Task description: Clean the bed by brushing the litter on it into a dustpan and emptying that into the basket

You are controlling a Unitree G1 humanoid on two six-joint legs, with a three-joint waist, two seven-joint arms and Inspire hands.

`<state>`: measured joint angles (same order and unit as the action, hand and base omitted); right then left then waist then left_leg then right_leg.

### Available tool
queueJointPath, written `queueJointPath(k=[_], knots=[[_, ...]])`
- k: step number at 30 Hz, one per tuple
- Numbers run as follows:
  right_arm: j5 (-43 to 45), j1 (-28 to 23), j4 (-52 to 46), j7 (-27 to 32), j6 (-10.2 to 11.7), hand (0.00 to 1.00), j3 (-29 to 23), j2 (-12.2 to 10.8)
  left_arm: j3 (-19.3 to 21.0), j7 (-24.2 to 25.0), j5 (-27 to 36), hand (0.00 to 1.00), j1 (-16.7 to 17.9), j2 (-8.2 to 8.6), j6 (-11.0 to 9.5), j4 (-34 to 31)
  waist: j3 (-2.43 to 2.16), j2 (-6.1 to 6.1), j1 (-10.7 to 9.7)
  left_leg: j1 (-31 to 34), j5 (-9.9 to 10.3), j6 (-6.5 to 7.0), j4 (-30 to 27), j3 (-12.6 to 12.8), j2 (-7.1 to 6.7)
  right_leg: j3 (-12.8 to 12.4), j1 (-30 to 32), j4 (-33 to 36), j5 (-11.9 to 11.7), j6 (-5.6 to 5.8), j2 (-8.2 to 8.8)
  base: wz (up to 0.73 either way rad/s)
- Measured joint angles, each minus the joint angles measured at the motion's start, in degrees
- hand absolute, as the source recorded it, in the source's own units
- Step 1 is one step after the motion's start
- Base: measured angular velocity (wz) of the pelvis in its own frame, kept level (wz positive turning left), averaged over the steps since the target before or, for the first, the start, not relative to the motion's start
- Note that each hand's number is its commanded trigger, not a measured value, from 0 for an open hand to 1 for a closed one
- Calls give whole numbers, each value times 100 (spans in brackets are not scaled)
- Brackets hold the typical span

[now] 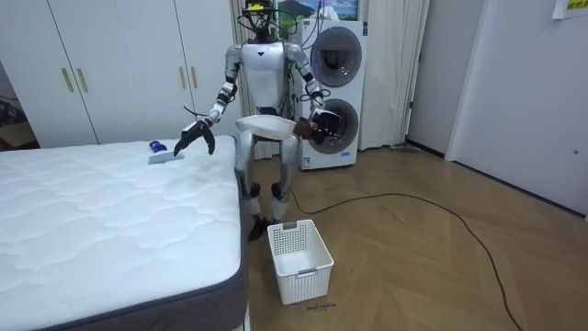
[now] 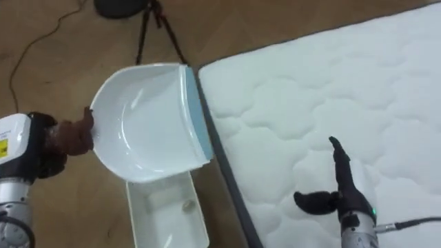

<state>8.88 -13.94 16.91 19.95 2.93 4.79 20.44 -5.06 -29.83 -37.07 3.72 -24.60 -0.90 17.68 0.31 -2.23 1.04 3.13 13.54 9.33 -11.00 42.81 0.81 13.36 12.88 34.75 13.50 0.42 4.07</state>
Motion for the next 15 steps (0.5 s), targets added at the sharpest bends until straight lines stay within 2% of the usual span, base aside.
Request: queueJointPath(k=[1, 2, 3, 4, 5, 6, 7, 8, 9, 10, 11, 12, 13, 14, 15], knots=[[-105, 61, 1, 52, 0, 0, 20, 1, 2, 4, 208, 100, 3, 41, -18, -91, 33, 63, 112, -94, 23, 11, 85, 472, -30, 138, -90, 372, 275, 7, 200, -156], [-187, 164, -3, 56, -1, 0, 113, -12, 51, 8, 403, 100, -11, 43, -18, -123, 41, 104, 221, -109, 46, 10, 146, 1035, -18, 369, -184, 625, 399, 19, 424, -159], [-202, 189, -21, 56, 0, 0, 152, -24, 69, 13, 458, 100, -45, 44, -4, -133, 37, 118, 272, -92, 49, 10, 165, 1278, 2, 551, -264, 697, 450, 4, 518, -155], [-267, 225, -46, 56, 0, 0, 221, -56, 107, 24, 549, 100, -94, 46, 39, -166, 48, 147, 432, -63, 64, -11, 162, 1793, 85, 901, -460, 677, 487, -40, 618, -164], [-324, 231, -73, 45, 0, 0, 323, -70, 133, 40, 652, 100, -60, 46, 82, -199, 36, 186, 603, -55, 85, -54, 88, 2237, 205, 1153, -716, 488, 494, -40, 615, -174], [-341, 226, -103, 34, 1, 0, 358, -83, 141, 52, 702, 100, -39, 42, 98, -204, 24, 204, 660, -31, 109, -97, 0, 2393, 276, 1304, -884, 325, 506, -33, 595, -163], [-335, 203, -175, -6, 2, 0, 376, -118, 156, 100, 773, 100, -46, 40, 148, -226, -15, 263, 715, 84, 155, -182, -245, 2569, 405, 1616, -1180, -145, 515, -38, 544, -135], [-349, 219, -225, -16, 13, 0, 405, -138, 180, 131, 849, 100, -56, 42, 197, -270, -59, 356, 725, 263, 183, -232, -523, 2472, 482, 1733, -1341, -678, 503, -15, 500, -130], [-362, 256, -241, -22, 14, 0, 419, -140, 182, 132, 895, 100, -60, 47, 220, -270, -50, 384, 728, 347, 184, -234, -622, 2215, 476, 1730, -1398, -921, 466, 40, 478, -141], [-366, 342, -220, -22, 13, 0, 449, -137, 185, 147, 955, 100, -42, 121, 308, -267, -40, 372, 730, 513, 184, -234, -802, 1474, 423, 1678, -1457, -1259, 540, 184, 482, -148], [-352, 390, -202, -12, 1, 0, 536, -151, 191, 192, 966, 100, -27, 167, 372, -266, -44, 308, 666, 626, 125, -126, -879, 966, 392, 1642, -1550, -1513, 558, 299, 406, -132], [-339, 373, -202, -19, 2, 0, 560, -169, 196, 217, 972, 100, -28, 188, 372, -267, -41, 254, 571, 631, 84, -55, -862, 824, 403, 1653, -1588, -1606, 527, 271, 343, -77], [-302, 293, -196, -17, 2, 0, 561, -243, 205, 272, 992, 100, -34, 201, 308, -274, -52, 196, 367, 626, 15, 41, -806, 702, 445, 1651, -1584, -1697, 465, 202, 273, -30], [-289, 200, -187, -21, 2, 0, 550, -288, 201, 293, 1004, 100, -35, 220, 227, -278, -40, 225, 184, 607, -83, -26, -790, 568, 457, 1640, -1557, -1696, 470, 116, 254, -23], [-285, 161, -187, -30, 2, 0, 542, -292, 198, 302, 1000, 100, -24, 244, 199, -278, -35, 245, 107, 601, -128, -98, -791, 478, 455, 1637, -1562, -1697, 495, 63, 262, -36]])
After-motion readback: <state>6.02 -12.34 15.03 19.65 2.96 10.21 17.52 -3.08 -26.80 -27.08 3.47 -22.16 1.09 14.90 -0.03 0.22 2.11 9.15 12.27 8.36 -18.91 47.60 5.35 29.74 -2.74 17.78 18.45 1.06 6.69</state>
